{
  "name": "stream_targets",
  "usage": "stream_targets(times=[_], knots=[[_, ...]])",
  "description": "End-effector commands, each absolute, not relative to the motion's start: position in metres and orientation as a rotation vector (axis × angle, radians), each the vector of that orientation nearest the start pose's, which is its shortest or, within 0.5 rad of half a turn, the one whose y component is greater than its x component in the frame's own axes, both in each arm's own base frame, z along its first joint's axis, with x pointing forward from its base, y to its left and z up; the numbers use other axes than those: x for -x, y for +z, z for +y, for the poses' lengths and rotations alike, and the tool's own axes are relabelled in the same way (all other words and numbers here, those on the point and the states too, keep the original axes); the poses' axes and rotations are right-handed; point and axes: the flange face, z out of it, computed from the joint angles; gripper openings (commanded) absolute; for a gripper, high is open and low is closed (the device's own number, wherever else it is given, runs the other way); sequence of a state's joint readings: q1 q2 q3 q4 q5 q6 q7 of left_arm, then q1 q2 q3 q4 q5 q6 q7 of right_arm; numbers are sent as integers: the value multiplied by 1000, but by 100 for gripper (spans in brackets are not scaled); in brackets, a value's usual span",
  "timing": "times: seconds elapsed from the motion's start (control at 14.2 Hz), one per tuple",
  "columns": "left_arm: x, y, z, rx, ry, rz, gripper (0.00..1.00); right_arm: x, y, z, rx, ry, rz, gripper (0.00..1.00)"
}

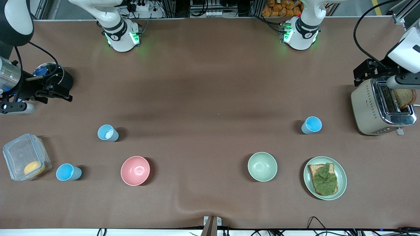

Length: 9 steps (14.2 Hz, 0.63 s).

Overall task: Stack blue cups with both arms
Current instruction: 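Reach the right gripper and the left gripper toward two blue cups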

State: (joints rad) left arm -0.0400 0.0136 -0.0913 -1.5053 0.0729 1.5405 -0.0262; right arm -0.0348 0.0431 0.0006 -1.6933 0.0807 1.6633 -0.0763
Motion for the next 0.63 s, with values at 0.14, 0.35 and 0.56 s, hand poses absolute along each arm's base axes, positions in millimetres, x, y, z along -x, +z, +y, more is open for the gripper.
stream_targets(times=[0.14, 0.35, 0.56], knots=[[-558, 643, -67, 3107, -7, 138, 100, -566, 552, -11, 3049, 102, -44, 100], [-574, 612, -71, 3102, 73, 136, 100, -566, 553, -11, 3049, 100, -44, 100], [-578, 605, -64, 3100, 88, 120, 100, -567, 553, -9, 3049, 95, -58, 100]])
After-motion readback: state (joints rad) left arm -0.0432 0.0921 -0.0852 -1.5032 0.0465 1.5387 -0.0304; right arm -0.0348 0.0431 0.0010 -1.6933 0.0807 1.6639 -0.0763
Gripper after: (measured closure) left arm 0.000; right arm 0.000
